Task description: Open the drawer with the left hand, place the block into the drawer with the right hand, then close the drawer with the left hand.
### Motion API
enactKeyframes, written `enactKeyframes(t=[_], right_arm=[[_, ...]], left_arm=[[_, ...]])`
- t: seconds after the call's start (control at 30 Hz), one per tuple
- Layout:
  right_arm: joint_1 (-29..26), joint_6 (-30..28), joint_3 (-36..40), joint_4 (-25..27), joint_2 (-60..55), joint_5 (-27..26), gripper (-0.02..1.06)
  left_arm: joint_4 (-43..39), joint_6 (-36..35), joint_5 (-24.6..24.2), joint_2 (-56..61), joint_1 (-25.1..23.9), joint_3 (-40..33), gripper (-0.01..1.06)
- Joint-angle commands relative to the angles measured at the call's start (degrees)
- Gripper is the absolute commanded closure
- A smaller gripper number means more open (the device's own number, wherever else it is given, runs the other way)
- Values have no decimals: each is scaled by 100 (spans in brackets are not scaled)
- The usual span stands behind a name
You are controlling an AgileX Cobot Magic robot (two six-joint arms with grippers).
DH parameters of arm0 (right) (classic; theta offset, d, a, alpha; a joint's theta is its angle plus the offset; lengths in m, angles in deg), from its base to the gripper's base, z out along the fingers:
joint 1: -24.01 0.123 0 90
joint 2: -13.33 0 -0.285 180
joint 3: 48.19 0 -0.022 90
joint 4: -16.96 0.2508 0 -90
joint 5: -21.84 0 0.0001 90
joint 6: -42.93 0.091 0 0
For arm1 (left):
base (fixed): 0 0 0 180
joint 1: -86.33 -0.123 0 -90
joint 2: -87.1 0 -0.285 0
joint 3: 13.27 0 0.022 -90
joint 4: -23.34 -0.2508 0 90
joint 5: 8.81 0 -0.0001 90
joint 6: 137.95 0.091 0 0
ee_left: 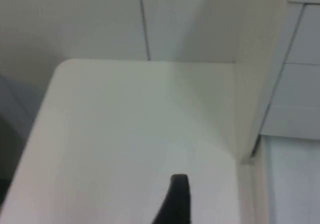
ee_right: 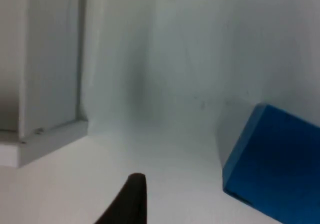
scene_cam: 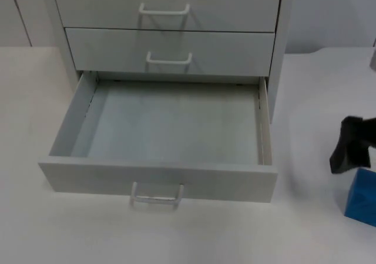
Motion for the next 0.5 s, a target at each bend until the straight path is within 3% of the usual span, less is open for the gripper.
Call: enactKeyframes(t=[0.0, 0.1, 0.17, 0.4, 0.47], right_arm=[[49, 100, 44, 13, -225, -124, 0], [49, 137, 44, 40, -322, -203, 0], [49, 137, 34, 127, -322, -230, 0], [49, 174, 34, 167, -322, -292, 0], [49, 174, 34, 167, -322, -292, 0]], left_arm=[[-403, -187, -85, 36, 178, 36, 26], [-771, -321, -96, 36, 396, 36, 16], [-1379, -807, -256, 25, 540, 36, 6], [-2089, -1287, -330, 93, 813, 36, 0], [-2772, -1758, -396, 123, 899, 36, 0]])
